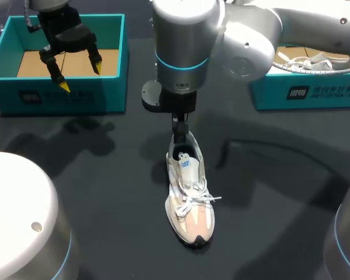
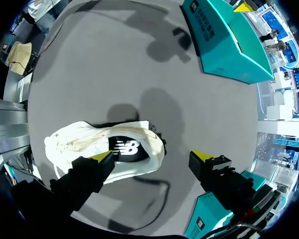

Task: Take the shoe out of the shoebox, open the shoe tongue, remove and reinsert the insole, then place the shoe into the shoebox

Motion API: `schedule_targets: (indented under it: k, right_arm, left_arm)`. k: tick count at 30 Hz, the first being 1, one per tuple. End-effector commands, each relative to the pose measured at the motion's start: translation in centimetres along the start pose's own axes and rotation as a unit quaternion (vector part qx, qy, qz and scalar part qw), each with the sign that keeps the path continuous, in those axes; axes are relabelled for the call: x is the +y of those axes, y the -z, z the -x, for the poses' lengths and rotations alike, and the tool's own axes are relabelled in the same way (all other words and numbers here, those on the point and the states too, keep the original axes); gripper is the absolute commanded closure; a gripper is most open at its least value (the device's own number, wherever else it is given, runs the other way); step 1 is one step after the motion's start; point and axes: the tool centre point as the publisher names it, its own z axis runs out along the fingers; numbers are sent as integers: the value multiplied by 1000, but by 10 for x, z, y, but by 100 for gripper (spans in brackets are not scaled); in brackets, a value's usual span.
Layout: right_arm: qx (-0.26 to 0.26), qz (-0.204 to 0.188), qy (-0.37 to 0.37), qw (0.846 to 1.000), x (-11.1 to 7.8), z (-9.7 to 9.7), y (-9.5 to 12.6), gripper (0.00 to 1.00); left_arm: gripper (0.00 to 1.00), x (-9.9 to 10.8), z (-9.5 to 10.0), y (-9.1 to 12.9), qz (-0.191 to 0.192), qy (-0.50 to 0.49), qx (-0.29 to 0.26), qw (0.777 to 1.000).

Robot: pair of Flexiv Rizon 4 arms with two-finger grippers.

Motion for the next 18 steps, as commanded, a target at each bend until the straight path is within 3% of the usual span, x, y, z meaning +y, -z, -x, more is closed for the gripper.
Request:
schedule_targets:
  k: [1,11,18]
  right_arm:
    - [2,-6,6,1000,7,5,-16,0]
    - [0,-8,21,1000,5,7,-40,0]
    - [3,-2,22,1000,-1,9,-55,7]
  left_arm:
    - [0,0,-2,0,2,0,-1,1000]
    - [0,0,-2,0,2,0,-1,1000]
    - [0,0,-2,0,2,0,-1,1000]
